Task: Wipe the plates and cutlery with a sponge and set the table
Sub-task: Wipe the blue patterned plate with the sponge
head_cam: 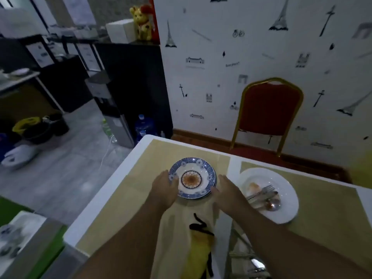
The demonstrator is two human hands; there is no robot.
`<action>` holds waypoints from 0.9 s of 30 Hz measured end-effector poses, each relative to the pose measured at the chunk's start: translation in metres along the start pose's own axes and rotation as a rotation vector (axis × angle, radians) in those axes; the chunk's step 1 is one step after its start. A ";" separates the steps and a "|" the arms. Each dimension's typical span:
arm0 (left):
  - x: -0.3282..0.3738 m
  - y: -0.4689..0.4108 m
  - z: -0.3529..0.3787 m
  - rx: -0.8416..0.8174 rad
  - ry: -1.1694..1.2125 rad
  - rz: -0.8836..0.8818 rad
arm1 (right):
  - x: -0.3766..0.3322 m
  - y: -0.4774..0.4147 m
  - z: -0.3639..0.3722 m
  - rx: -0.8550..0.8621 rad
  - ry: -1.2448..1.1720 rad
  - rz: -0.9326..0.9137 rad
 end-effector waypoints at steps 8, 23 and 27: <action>-0.038 -0.083 0.013 -0.218 0.390 -0.263 | 0.018 -0.036 0.040 0.048 -0.400 0.355; -0.047 -0.138 0.041 -0.460 0.666 -0.405 | 0.021 -0.075 0.077 0.142 -0.915 0.706; -0.043 -0.127 0.039 -0.499 0.691 -0.442 | 0.019 -0.073 0.078 0.146 -0.980 0.691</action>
Point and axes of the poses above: each hand's wrist, its own y-axis away from the middle knuckle, its own z-axis out of the palm, x = y × z, the point moved 8 cm from there along -y, towards the middle knuckle, and after that the axes turned 6 degrees about -z, right-handed, at the moved point
